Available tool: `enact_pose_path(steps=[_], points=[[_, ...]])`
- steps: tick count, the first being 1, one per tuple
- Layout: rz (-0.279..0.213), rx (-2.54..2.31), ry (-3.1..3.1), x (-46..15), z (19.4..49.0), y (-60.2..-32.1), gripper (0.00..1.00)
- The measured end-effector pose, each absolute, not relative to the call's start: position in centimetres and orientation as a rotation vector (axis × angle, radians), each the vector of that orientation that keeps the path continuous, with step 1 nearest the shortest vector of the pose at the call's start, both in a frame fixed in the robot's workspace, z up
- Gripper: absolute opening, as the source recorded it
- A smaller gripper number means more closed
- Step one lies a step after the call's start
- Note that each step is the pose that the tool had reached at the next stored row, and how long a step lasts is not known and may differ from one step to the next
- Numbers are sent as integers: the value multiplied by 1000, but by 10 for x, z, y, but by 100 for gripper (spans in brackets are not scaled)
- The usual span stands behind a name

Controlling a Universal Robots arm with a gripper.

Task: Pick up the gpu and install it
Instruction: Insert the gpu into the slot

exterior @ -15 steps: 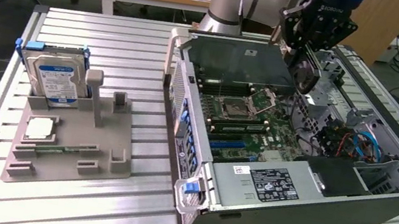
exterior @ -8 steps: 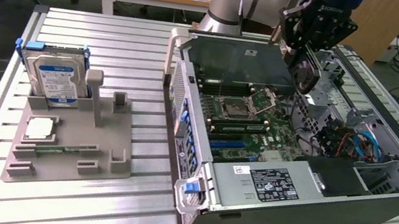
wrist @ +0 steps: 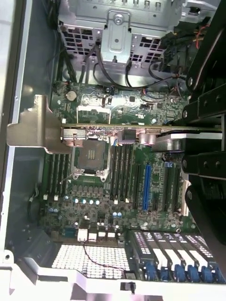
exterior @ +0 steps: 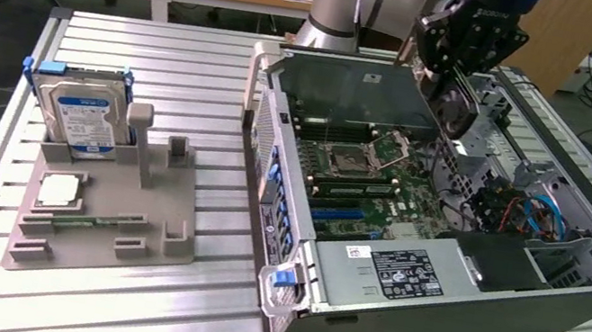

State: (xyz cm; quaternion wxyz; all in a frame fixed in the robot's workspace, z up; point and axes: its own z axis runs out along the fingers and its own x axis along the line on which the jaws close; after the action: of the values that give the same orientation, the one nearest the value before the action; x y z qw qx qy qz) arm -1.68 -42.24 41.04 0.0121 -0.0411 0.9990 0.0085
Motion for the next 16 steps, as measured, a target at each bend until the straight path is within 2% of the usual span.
enact_pose_path(steps=[16], points=[[30, -415, 3091, -17, 410, -423, 28]])
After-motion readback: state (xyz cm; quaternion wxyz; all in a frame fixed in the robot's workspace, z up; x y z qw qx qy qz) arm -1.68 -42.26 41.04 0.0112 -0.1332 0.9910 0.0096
